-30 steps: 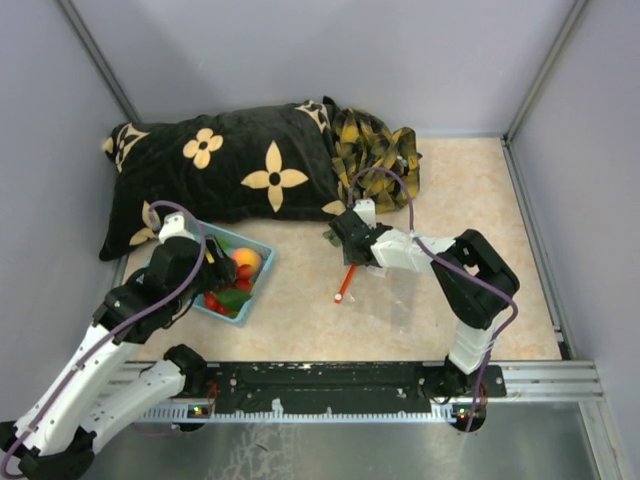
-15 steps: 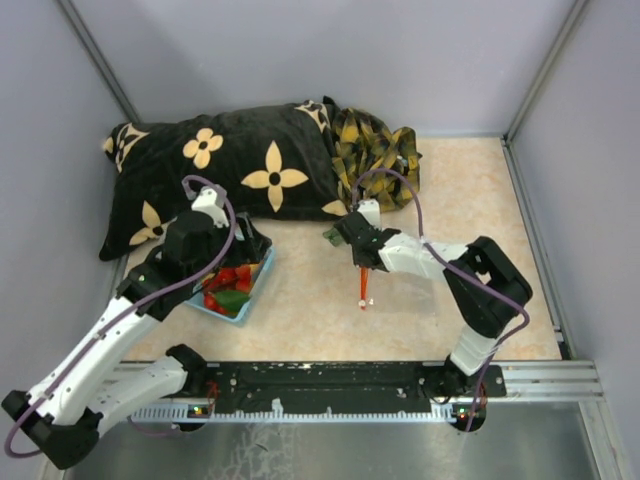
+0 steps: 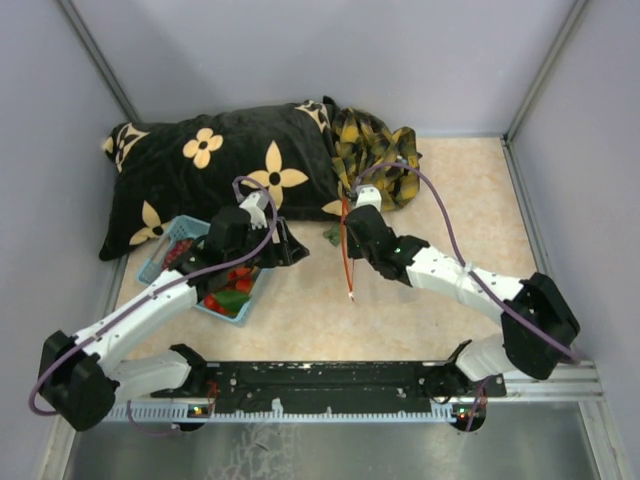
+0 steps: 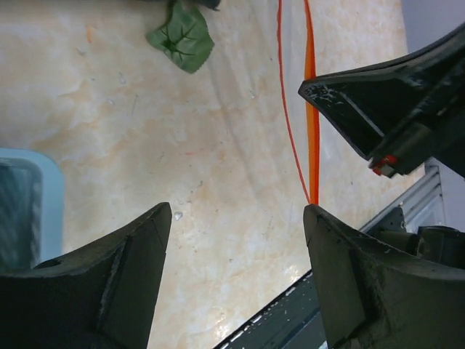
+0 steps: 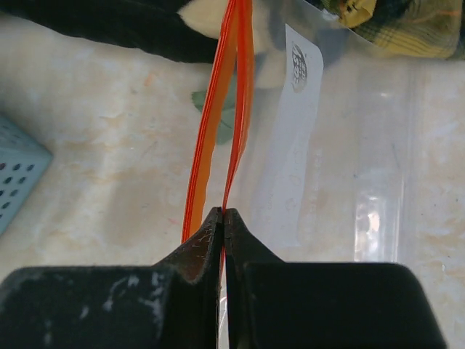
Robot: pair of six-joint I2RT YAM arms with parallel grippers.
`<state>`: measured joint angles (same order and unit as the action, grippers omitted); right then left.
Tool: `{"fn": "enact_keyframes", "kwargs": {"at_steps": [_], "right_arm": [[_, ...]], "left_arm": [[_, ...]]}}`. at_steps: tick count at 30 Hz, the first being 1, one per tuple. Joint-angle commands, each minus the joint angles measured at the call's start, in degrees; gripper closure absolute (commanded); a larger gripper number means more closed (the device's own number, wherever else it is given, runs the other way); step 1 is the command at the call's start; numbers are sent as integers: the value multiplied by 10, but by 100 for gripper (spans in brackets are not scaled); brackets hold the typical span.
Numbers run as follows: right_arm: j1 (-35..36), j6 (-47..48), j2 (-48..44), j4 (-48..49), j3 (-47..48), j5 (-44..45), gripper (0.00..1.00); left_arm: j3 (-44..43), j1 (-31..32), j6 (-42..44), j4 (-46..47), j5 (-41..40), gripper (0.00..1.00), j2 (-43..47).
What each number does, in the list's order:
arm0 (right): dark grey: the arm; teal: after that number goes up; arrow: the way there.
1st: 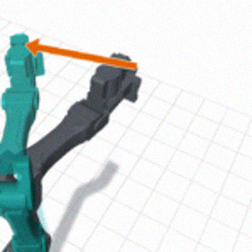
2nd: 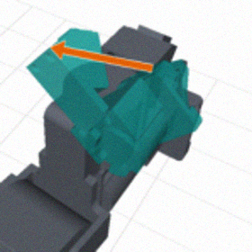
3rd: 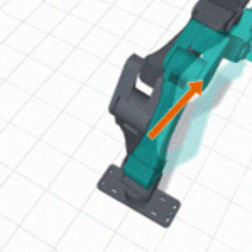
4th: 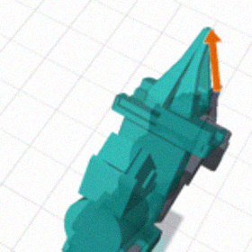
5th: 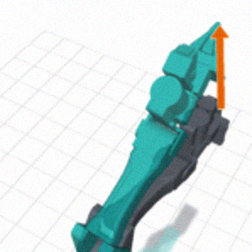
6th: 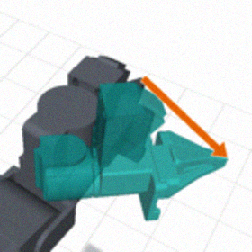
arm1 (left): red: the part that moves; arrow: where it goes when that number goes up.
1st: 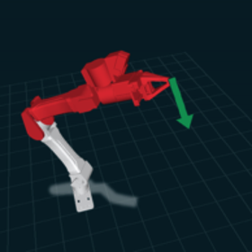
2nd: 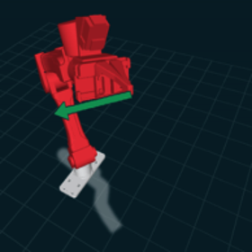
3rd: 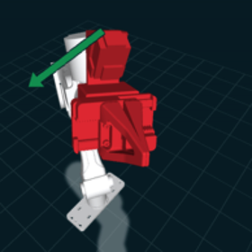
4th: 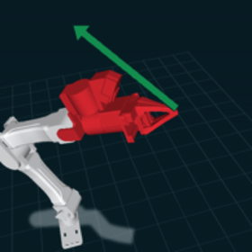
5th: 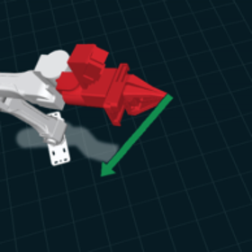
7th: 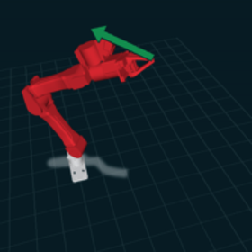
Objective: Place the food in the zip-top bag and seal the zipper
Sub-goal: Pick up the zipper food storage bag at the center of the board, then open the zipper of the food storage bag at the center of the board.
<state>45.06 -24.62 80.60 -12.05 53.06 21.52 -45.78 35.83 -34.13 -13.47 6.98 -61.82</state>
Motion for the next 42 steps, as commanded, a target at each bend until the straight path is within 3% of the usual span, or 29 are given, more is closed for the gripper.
{"fn": "enact_keyframes", "kwargs": {"at_steps": [1,13,22,27,35,38,42], "right_arm": [[18,15,-51,58,-6,-22,100],[51,29,-66,95,-17,-65,100],[59,43,-63,102,-18,-87,100],[64,55,-64,100,-16,-97,100],[67,56,-63,58,1,-65,100],[68,49,-57,21,12,-17,100],[71,27,-44,8,6,48,88]], "left_arm": [[14,-2,-51,99,80,22,-37],[-2,-2,-76,180,97,23,-125],[-29,-2,-72,201,98,34,-187],[-35,-2,-68,209,90,46,-207],[-51,-1,-54,209,89,99,-251],[-54,3,-46,184,65,100,-229],[-64,28,-37,152,8,100,-196]]}}
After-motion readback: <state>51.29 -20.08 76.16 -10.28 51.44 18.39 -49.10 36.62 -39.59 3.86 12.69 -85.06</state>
